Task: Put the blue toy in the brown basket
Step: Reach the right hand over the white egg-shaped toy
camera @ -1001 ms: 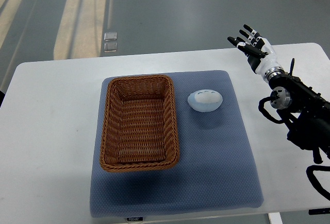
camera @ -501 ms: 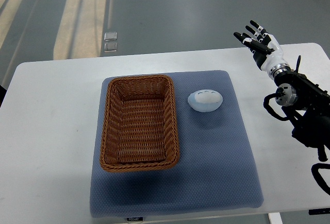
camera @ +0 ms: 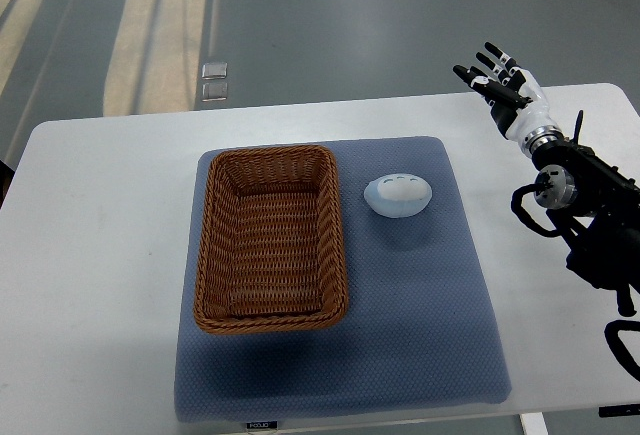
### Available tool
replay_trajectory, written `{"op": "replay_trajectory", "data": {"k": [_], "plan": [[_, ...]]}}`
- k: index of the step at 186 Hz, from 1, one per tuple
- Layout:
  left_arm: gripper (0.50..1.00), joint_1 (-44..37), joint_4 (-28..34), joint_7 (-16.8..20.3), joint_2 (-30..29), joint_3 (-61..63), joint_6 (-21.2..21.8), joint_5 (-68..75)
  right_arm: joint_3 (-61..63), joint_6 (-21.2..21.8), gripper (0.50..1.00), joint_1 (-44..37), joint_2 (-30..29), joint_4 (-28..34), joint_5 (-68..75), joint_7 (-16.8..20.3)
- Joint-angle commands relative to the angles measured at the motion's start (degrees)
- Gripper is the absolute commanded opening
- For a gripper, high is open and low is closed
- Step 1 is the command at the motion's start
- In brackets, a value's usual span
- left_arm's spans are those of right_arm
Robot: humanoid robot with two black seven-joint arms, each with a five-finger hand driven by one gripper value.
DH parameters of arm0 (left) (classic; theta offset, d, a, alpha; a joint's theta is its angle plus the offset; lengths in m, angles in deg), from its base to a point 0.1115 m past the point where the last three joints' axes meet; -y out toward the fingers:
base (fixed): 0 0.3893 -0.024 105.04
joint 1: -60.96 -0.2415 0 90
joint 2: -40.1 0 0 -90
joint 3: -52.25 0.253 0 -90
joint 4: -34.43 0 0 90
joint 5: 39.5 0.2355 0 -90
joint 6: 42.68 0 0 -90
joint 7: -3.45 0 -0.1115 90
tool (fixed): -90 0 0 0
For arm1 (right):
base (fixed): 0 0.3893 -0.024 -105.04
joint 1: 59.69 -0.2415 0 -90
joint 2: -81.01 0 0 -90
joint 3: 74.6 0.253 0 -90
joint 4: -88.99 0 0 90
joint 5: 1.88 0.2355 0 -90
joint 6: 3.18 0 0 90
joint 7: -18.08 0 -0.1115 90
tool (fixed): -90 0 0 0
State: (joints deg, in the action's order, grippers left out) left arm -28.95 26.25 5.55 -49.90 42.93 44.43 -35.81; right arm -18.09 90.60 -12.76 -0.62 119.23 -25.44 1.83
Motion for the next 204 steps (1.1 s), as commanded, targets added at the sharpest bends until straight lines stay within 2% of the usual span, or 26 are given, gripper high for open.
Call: {"op": "replay_trajectory", "data": {"k": [1, 45, 69, 94, 143, 170, 193, 204], "plan": [[1.0, 0.0, 0.0, 0.01, 0.0, 0.0, 0.08, 0.0, 0.0, 0.0, 0.911, 0.01, -0.02, 0.0, 0.0, 0.0], [1.0, 0.0, 0.0, 0.01, 0.0, 0.0, -0.01, 0.0, -0.88, 0.27, 0.911, -0.35, 0.5, 0.26, -0.09, 0.17], [1.0, 0.0, 0.0, 0.01, 0.0, 0.0, -0.01, 0.0, -2.72, 0.62, 0.911, -0.96, 4.99, 5.53, -2.46, 0.61], [1.0, 0.0, 0.0, 0.01, 0.0, 0.0, -0.01, 0.0, -10.98, 1.94, 0.911, -5.36, 10.26, 10.11, -12.48, 0.61], [1.0, 0.0, 0.0, 0.01, 0.0, 0.0, -0.01, 0.0, -23.03, 10.38, 0.911, -13.79, 18.7, 17.14, -27.07, 0.7], [1.0, 0.0, 0.0, 0.01, 0.0, 0.0, -0.01, 0.0, -28.21, 16.17, 0.911, -17.31, 22.56, 24.78, -35.5, 0.7], [1.0, 0.0, 0.0, 0.01, 0.0, 0.0, -0.01, 0.0, -30.58, 19.43, 0.911, -19.86, 23.09, 29.44, -43.24, 1.23], [1.0, 0.0, 0.0, 0.01, 0.0, 0.0, -0.01, 0.0, -31.64, 20.92, 0.911, -20.56, 23.0, 30.76, -45.7, 2.72]]}}
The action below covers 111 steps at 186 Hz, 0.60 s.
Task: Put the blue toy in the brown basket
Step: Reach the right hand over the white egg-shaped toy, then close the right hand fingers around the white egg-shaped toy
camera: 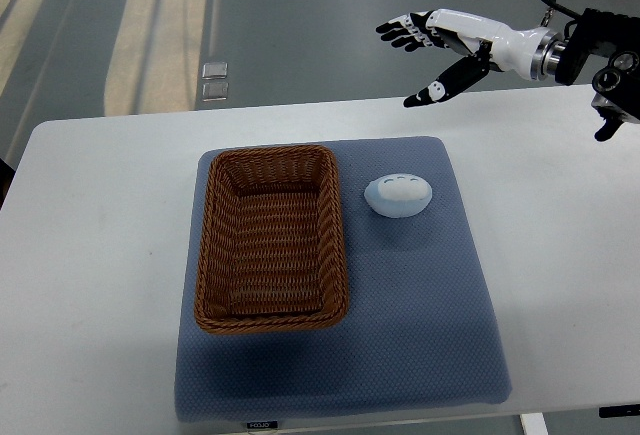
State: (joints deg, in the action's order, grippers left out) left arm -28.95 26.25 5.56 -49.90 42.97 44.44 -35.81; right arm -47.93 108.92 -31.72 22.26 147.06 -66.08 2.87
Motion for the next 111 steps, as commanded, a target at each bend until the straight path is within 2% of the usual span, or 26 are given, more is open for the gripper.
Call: {"op": "replay_trajectory", "data": {"k": [1, 15, 22, 24, 26, 30, 40, 111], "plan": [[1.0, 0.0, 0.0, -0.01, 0.0, -0.04, -0.02, 0.0, -1.8, 2.6, 0.911, -1.6, 0.12, 2.93, -5.06, 1.68], [1.0, 0.0, 0.0, -0.01, 0.0, -0.04, -0.02, 0.0, -3.47, 4.01, 0.909, -2.13, -0.67, 4.08, -7.35, 5.72], [1.0, 0.0, 0.0, -0.01, 0.0, -0.04, 0.07, 0.0, -4.35, 4.53, 0.909, -2.31, -1.02, 4.6, -7.61, 9.32], [1.0, 0.0, 0.0, -0.01, 0.0, -0.04, 0.07, 0.0, -4.35, 4.53, 0.909, -2.31, -1.02, 4.6, -7.61, 9.32], [1.0, 0.0, 0.0, -0.01, 0.0, -0.04, 0.07, 0.0, -4.78, 4.71, 0.907, -2.31, -1.37, 4.69, -7.61, 11.34], [1.0, 0.0, 0.0, -0.01, 0.0, -0.04, -0.02, 0.0, -5.14, 4.8, 0.907, -2.22, -1.72, 4.78, -7.7, 13.09], [1.0, 0.0, 0.0, -0.01, 0.0, -0.04, -0.02, 0.0, -5.66, 4.97, 0.905, -2.04, -2.25, 4.78, -7.79, 16.18], [1.0, 0.0, 0.0, -0.01, 0.0, -0.04, -0.02, 0.0, -8.21, 5.5, 0.885, 0.42, -3.66, 6.8, -7.43, 24.18]]}}
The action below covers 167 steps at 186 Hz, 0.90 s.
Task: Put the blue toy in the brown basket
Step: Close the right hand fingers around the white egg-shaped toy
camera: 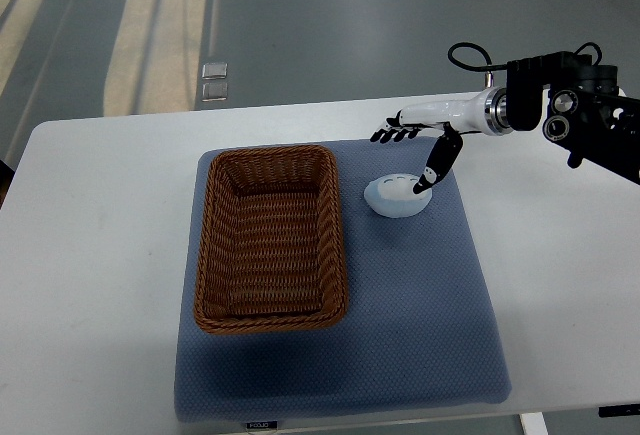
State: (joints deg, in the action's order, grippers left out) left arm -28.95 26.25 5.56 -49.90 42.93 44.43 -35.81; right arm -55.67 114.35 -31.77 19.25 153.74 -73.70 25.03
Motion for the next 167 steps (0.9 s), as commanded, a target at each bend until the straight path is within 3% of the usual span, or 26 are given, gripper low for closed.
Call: {"op": "replay_trajectory", "data": {"k": [1, 101, 132, 167], "plan": [[1.0, 0.0, 0.0, -0.01, 0.0, 0.0, 0.0, 0.0, -0.47, 0.08, 0.885, 0.47, -0.74, 0.11, 0.18, 2.19], [1.0, 0.0, 0.0, -0.01, 0.0, 0.0, 0.0, 0.0, -0.65, -3.18, 0.874, 3.89, -6.71, -4.19, -2.02, 2.89], [1.0, 0.0, 0.0, -0.01, 0.0, 0.0, 0.0, 0.0, -0.65, -3.53, 0.799, 4.77, -6.71, -4.46, -3.51, 2.72], [1.0, 0.0, 0.0, -0.01, 0.0, 0.0, 0.0, 0.0, -0.65, -3.88, 0.758, 5.04, -6.8, -4.81, -3.95, 2.45]]}}
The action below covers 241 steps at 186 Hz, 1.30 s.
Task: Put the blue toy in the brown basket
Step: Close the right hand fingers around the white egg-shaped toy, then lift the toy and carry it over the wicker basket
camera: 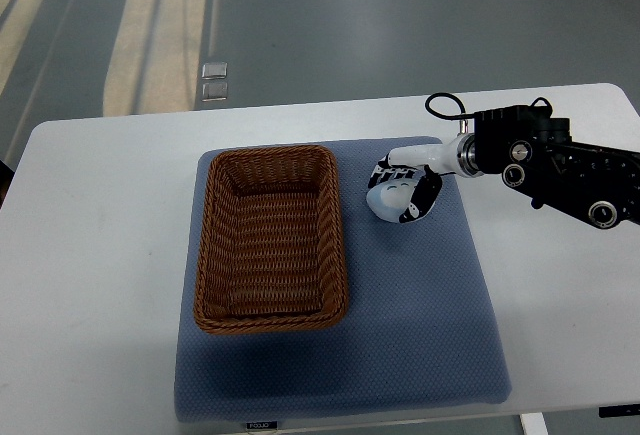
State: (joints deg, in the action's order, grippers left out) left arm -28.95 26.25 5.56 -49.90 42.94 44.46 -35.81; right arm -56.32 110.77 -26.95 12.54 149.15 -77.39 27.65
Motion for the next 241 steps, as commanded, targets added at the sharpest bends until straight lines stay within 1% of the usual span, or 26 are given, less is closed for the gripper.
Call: {"op": "replay_trajectory", "data": {"k": [1, 8, 9, 12, 17, 18, 19, 21, 23, 24, 27, 30, 33, 39, 55, 59, 60, 64, 117, 162, 178, 214, 241], "plan": [[1.0, 0.0, 0.0, 0.0, 0.0, 0.0, -0.03, 0.0, 0.0, -0.39, 0.756, 0.22, -0.09, -0.21, -0.25, -0.16], [1.0, 0.0, 0.0, 0.0, 0.0, 0.0, -0.03, 0.0, 0.0, -0.39, 0.733, 0.22, -0.09, -0.21, -0.52, -0.16], [1.0, 0.0, 0.0, 0.0, 0.0, 0.0, -0.03, 0.0, 0.0, -0.39, 0.721, 0.22, -0.09, -0.21, -0.52, -0.16], [1.0, 0.0, 0.0, 0.0, 0.0, 0.0, -0.03, 0.0, 0.0, -0.39, 0.711, 0.22, -0.09, -0.21, -0.61, -0.16], [1.0, 0.0, 0.0, 0.0, 0.0, 0.0, -0.03, 0.0, 0.0, -0.3, 0.674, 0.22, -0.09, -0.21, -0.78, -0.16], [1.0, 0.0, 0.0, 0.0, 0.0, 0.0, -0.03, 0.0, 0.0, -0.3, 0.674, 0.22, -0.09, -0.21, -0.78, -0.16], [1.0, 0.0, 0.0, 0.0, 0.0, 0.0, -0.03, 0.0, 0.0, -0.3, 0.66, 0.22, -0.09, -0.21, -0.78, -0.16], [1.0, 0.0, 0.0, 0.0, 0.0, 0.0, -0.03, 0.0, 0.0, -0.3, 0.66, 0.22, -0.09, -0.21, -0.78, -0.16], [1.0, 0.0, 0.0, 0.0, 0.0, 0.0, -0.03, 0.0, 0.0, -0.22, 0.637, 0.22, -0.09, -0.21, -0.78, -0.16], [1.0, 0.0, 0.0, 0.0, 0.0, 0.0, -0.03, 0.0, 0.0, -0.22, 0.637, 0.22, -0.09, -0.21, -0.78, -0.16], [1.0, 0.0, 0.0, 0.0, 0.0, 0.0, -0.03, 0.0, 0.0, -0.13, 0.613, 0.22, -0.08, -0.21, -0.78, -0.16], [1.0, 0.0, 0.0, 0.0, 0.0, 0.0, -0.03, 0.0, 0.0, -0.04, 0.605, 0.22, -0.09, -0.21, -0.78, -0.16], [1.0, 0.0, 0.0, 0.0, 0.0, 0.0, -0.03, 0.0, 0.0, 0.05, 0.582, 0.22, -0.09, -0.21, -0.78, -0.16], [1.0, 0.0, 0.0, 0.0, 0.0, 0.0, -0.03, 0.0, 0.0, 0.14, 0.556, 0.13, 0.0, -0.21, -0.78, -0.25], [1.0, 0.0, 0.0, 0.0, 0.0, 0.0, -0.03, 0.0, 0.0, 0.22, 0.535, -0.05, 0.0, -0.21, -0.69, -0.25], [1.0, 0.0, 0.0, 0.0, 0.0, 0.0, -0.03, 0.0, 0.09, 0.31, 0.521, -0.14, 0.09, -0.21, -0.69, -0.25], [1.0, 0.0, 0.0, 0.0, 0.0, 0.0, -0.03, 0.0, 0.09, 0.31, 0.511, -0.14, 0.09, -0.21, -0.69, -0.25], [1.0, 0.0, 0.0, 0.0, 0.0, 0.0, -0.03, 0.0, 0.09, 0.31, 0.502, -0.22, 0.18, -0.21, -0.69, -0.33], [1.0, 0.0, 0.0, 0.0, 0.0, 0.0, 0.06, 0.0, 1.14, 0.49, 0.504, -4.53, 1.23, -0.3, 0.36, -0.6], [1.0, 0.0, 0.0, 0.0, 0.0, 0.0, -0.03, 0.0, 1.32, 0.31, 0.519, -11.21, 0.35, -0.21, 0.89, -1.48], [1.0, 0.0, 0.0, 0.0, 0.0, 0.0, 0.05, 0.0, 1.84, -0.04, 0.521, -12.7, -1.75, -0.21, 2.82, -2.09], [1.0, 0.0, 0.0, 0.0, 0.0, 0.0, 0.06, 0.0, 3.78, -0.74, 0.525, -12.79, -7.56, -0.21, 4.05, -2.44], [1.0, 0.0, 0.0, 0.0, 0.0, 0.0, -0.03, 0.0, 4.04, -3.12, 0.529, -11.65, -11.24, -0.21, 4.14, -2.62]]}}
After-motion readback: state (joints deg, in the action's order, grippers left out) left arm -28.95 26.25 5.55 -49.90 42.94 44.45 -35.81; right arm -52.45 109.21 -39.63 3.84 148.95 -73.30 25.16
